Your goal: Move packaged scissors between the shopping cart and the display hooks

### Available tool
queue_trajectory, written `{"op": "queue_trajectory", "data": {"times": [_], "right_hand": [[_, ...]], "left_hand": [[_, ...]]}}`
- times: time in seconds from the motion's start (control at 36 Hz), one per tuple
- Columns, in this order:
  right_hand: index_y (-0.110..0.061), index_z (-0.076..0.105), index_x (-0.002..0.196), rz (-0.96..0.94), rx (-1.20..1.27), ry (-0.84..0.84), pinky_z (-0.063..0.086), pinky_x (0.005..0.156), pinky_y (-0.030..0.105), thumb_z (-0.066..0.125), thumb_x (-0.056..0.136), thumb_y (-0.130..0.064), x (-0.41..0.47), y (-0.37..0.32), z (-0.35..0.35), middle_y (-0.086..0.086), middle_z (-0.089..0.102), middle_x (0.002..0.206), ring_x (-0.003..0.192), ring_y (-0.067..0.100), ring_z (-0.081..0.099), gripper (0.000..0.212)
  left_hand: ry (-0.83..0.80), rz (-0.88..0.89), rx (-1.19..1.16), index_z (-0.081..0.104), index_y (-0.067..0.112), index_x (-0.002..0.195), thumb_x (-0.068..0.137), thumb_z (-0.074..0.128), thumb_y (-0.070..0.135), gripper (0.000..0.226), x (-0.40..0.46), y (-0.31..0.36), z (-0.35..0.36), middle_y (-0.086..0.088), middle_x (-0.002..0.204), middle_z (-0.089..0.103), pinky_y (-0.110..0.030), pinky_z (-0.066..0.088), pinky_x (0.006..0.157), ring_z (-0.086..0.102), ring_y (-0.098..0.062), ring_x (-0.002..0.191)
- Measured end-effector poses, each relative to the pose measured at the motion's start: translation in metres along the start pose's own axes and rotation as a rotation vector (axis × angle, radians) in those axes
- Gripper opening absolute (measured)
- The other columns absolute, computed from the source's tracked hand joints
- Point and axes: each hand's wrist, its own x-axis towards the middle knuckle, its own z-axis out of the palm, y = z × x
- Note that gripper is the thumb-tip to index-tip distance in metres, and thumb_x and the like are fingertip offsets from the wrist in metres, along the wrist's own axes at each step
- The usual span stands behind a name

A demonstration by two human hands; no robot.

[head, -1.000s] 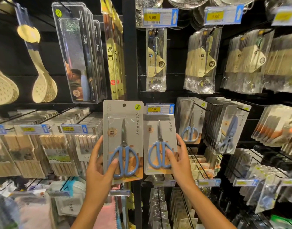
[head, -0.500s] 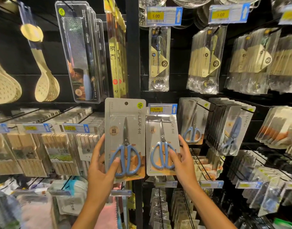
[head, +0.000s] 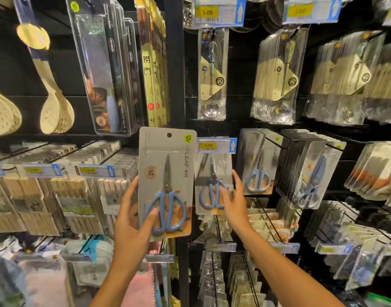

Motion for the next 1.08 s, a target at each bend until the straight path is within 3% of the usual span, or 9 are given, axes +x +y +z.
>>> {"op": "queue_trajectory", "data": {"times": [0.08,0.17,0.31,0.44,0.58,0.72,0.81,0.97,1.08], "right_hand": [[-0.053,0.014,0.153,0.012,-0.051,-0.045,0.059,0.083,0.056,0.05,0.105,-0.026,0.017,0.007,0.005,-0.011,0.066,0.11,0.09,0.019,0.068,0.066],[-0.051,0.003,0.155,0.043,-0.127,-0.111,0.058,0.087,0.051,0.046,0.106,-0.02,0.037,0.013,0.012,0.008,0.062,0.131,0.097,0.024,0.068,0.073],[-0.04,-0.004,0.158,0.096,-0.165,-0.209,0.052,0.091,0.039,0.045,0.104,-0.004,0.072,0.019,0.023,0.008,0.054,0.145,0.103,0.019,0.058,0.081],[-0.034,-0.005,0.159,0.166,-0.292,-0.234,0.056,0.089,0.05,0.047,0.105,-0.015,0.101,0.023,0.035,0.021,0.062,0.13,0.104,0.039,0.066,0.077],[-0.037,0.0,0.158,0.209,-0.214,-0.241,0.052,0.081,0.037,0.053,0.102,-0.018,0.112,0.028,0.037,0.018,0.055,0.139,0.11,0.035,0.063,0.08],[-0.032,-0.008,0.158,0.292,-0.227,-0.208,0.039,0.109,0.051,0.064,0.097,-0.03,0.104,0.033,0.035,0.022,0.017,0.161,0.139,0.044,0.039,0.095],[-0.031,-0.006,0.159,0.231,-0.172,-0.215,0.026,0.119,0.049,0.069,0.094,-0.024,0.083,0.031,0.028,0.016,0.012,0.164,0.148,0.038,0.024,0.099],[-0.034,0.03,0.149,0.067,0.117,-0.39,0.051,0.1,0.033,0.051,0.104,-0.029,-0.001,-0.017,0.007,0.001,0.06,0.135,0.12,0.015,0.062,0.05],[-0.027,0.038,0.147,-0.023,0.287,-0.461,0.056,0.09,0.025,0.045,0.099,-0.033,-0.053,-0.063,-0.01,0.0,0.07,0.123,0.112,0.014,0.069,0.049]], "left_hand": [[-0.01,0.014,0.007,0.039,0.044,0.146,0.091,0.064,0.001,0.074,0.005,-0.002,0.002,0.031,0.139,0.055,-0.016,0.054,0.092,0.06,-0.005,0.126],[-0.021,0.015,0.012,0.039,0.045,0.146,0.091,0.065,0.004,0.074,0.01,-0.005,0.003,0.024,0.142,0.056,-0.018,0.053,0.096,0.058,-0.008,0.129],[-0.021,0.002,0.024,0.04,0.05,0.145,0.09,0.065,0.009,0.072,0.017,-0.01,0.003,0.012,0.146,0.056,-0.019,0.053,0.096,0.058,-0.01,0.13],[-0.001,0.009,0.058,0.039,0.046,0.146,0.09,0.064,0.008,0.072,0.019,-0.011,0.005,0.03,0.14,0.055,-0.019,0.052,0.098,0.057,-0.003,0.129],[-0.001,0.003,0.115,0.036,0.04,0.148,0.091,0.064,0.003,0.074,0.018,-0.008,0.007,0.041,0.134,0.054,-0.012,0.052,0.092,0.058,0.007,0.123],[-0.005,0.017,0.126,0.035,0.033,0.149,0.091,0.063,-0.002,0.073,0.015,-0.001,0.01,0.05,0.127,0.051,-0.006,0.049,0.089,0.055,0.017,0.118],[-0.011,0.012,0.108,0.035,0.031,0.147,0.091,0.061,-0.008,0.073,0.012,0.003,0.012,0.052,0.122,0.052,-0.003,0.049,0.084,0.055,0.019,0.115],[-0.007,0.019,0.09,0.038,0.041,0.142,0.091,0.064,-0.007,0.075,0.003,0.002,0.012,0.046,0.123,0.056,-0.008,0.052,0.084,0.061,0.011,0.116],[-0.021,0.023,0.087,0.038,0.04,0.141,0.089,0.065,-0.002,0.072,-0.004,0.003,0.016,0.05,0.122,0.054,-0.005,0.05,0.085,0.059,0.016,0.114]]}}
